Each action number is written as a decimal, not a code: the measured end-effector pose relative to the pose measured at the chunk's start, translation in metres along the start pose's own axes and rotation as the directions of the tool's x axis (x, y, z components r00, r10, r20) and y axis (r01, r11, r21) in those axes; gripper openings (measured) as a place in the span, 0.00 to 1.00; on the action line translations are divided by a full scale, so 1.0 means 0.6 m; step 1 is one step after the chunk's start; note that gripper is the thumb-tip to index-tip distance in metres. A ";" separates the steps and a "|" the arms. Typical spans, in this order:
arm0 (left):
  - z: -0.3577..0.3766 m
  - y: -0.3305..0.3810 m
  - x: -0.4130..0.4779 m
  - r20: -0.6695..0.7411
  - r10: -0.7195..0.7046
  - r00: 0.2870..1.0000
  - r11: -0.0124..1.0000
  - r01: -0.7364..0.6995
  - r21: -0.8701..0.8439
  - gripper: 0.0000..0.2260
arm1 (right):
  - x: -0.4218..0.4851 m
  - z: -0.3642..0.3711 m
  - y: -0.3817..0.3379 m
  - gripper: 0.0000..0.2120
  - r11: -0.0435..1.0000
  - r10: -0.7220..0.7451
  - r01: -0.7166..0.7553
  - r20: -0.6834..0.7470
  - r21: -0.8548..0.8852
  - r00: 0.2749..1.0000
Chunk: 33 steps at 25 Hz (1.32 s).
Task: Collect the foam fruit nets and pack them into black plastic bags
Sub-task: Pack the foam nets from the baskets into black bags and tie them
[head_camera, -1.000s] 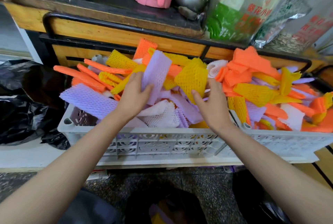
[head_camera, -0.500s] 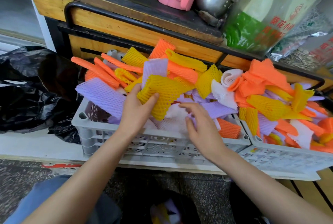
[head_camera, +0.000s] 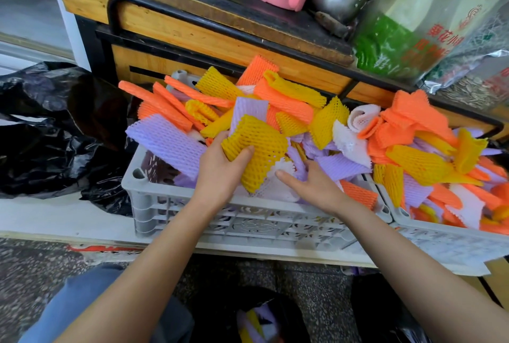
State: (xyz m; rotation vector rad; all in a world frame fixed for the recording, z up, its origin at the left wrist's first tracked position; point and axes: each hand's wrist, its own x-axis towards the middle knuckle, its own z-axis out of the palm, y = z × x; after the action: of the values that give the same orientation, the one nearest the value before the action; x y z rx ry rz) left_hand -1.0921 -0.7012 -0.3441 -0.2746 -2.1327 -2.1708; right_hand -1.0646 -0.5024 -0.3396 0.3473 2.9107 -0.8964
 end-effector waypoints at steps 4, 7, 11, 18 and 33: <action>-0.001 -0.005 0.004 -0.002 -0.016 1.000 1.000 0.016 -0.024 0.06 | 0.008 0.009 0.009 0.41 0.981 0.049 -0.048 0.003 -0.191 0.999; -0.005 -0.005 -0.003 -0.013 0.019 1.000 0.999 -0.019 0.032 0.07 | 0.004 -0.011 0.018 0.24 0.964 0.057 -0.087 -0.127 -0.253 0.990; -0.005 -0.009 -0.013 -0.024 0.081 0.996 0.989 -0.078 0.123 0.08 | -0.021 -0.066 0.014 0.21 0.987 0.021 -0.065 -0.284 -0.147 0.959; 0.005 0.009 -0.040 -0.095 0.234 0.968 0.954 -0.209 0.215 0.09 | -0.083 -0.172 0.036 0.19 0.999 0.005 -0.021 -0.448 -0.032 0.894; 0.183 0.070 -0.239 0.251 0.237 0.938 0.963 -0.260 0.063 0.23 | -0.330 -0.104 0.114 0.26 0.908 -0.010 0.197 -0.451 0.370 0.893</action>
State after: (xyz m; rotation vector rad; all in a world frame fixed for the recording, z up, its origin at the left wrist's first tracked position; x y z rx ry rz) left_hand -0.9362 -0.6020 -0.3282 -0.7936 -2.1709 -1.9722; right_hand -0.8563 -0.4506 -0.2982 0.4754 3.1375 -1.6553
